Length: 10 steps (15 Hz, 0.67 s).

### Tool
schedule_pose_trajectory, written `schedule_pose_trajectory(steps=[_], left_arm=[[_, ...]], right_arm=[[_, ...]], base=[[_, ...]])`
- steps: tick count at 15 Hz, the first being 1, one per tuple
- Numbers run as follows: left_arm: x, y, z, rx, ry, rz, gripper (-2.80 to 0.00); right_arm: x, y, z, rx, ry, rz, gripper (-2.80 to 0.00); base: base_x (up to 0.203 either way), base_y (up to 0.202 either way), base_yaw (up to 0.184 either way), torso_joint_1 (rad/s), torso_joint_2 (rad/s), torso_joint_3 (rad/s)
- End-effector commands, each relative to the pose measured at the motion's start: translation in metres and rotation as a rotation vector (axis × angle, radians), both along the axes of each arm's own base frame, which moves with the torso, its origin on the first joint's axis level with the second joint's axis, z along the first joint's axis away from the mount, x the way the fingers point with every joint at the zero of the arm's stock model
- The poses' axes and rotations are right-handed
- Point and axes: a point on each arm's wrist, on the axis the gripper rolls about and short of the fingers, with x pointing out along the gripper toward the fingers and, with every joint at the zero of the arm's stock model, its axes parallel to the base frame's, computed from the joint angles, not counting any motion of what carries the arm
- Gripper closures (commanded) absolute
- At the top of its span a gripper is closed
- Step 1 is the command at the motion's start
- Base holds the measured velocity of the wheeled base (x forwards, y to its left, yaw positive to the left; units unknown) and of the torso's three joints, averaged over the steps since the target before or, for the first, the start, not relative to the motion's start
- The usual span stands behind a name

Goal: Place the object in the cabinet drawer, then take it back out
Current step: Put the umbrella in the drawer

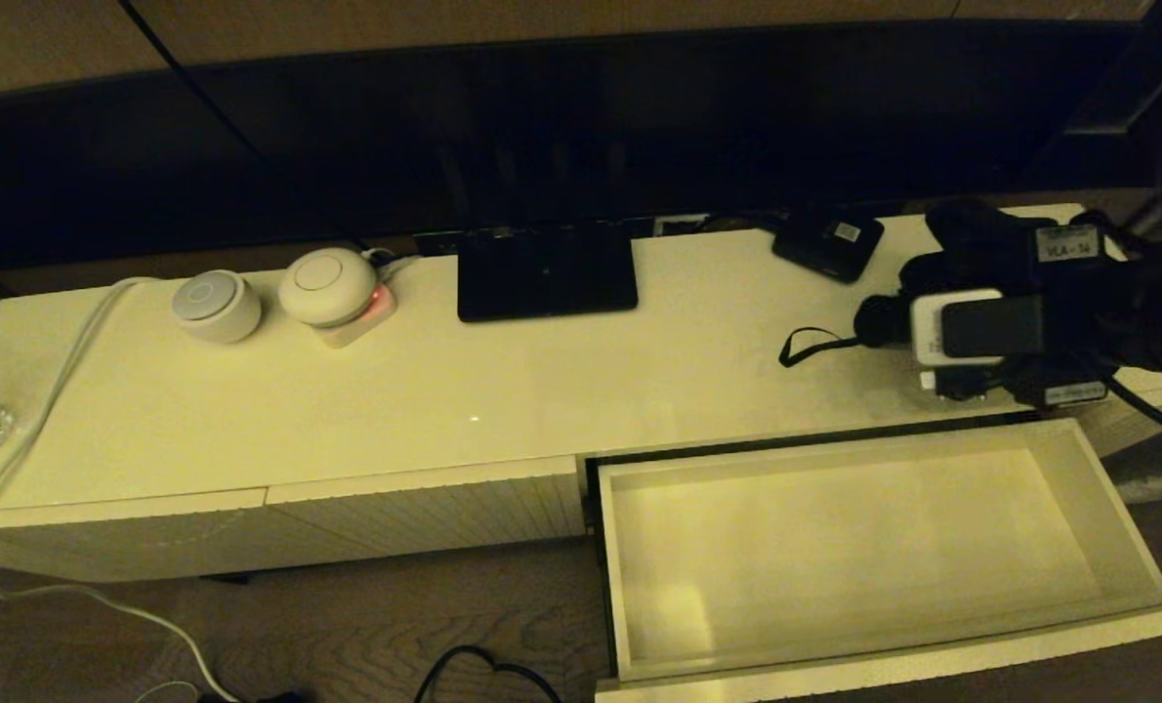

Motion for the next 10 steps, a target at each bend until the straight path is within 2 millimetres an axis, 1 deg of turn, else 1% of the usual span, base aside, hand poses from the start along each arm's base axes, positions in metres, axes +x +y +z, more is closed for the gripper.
schedule_pose_trajectory(steps=[1,2,3,5,7,10], left_arm=[[0.0,0.0,-0.001,0.0,0.003,0.001,0.0],[0.0,0.0,-0.001,0.0,0.003,0.001,0.0],[0.0,0.0,-0.001,0.0,0.003,0.001,0.0],[0.0,0.0,-0.001,0.0,0.003,0.001,0.0],[0.0,0.0,-0.001,0.0,0.003,0.001,0.0],[0.0,0.0,-0.001,0.0,0.003,0.001,0.0]], right_arm=[[-0.044,-0.008,0.022,0.013,-0.072,0.028,0.0],[-0.06,-0.007,0.024,0.017,-0.085,0.047,0.0],[-0.074,-0.008,0.02,0.026,-0.08,0.052,0.0],[-0.09,-0.01,-0.002,0.069,-0.018,0.028,0.0],[-0.096,-0.012,-0.025,0.093,0.046,-0.006,0.0],[-0.089,-0.01,-0.059,0.068,0.132,-0.037,0.0]], base=[[0.0,0.0,0.0,0.0,0.0,0.0],[0.0,0.0,0.0,0.0,0.0,0.0],[0.0,0.0,0.0,0.0,0.0,0.0],[0.0,0.0,0.0,0.0,0.0,0.0],[0.0,0.0,0.0,0.0,0.0,0.0],[0.0,0.0,0.0,0.0,0.0,0.0]])
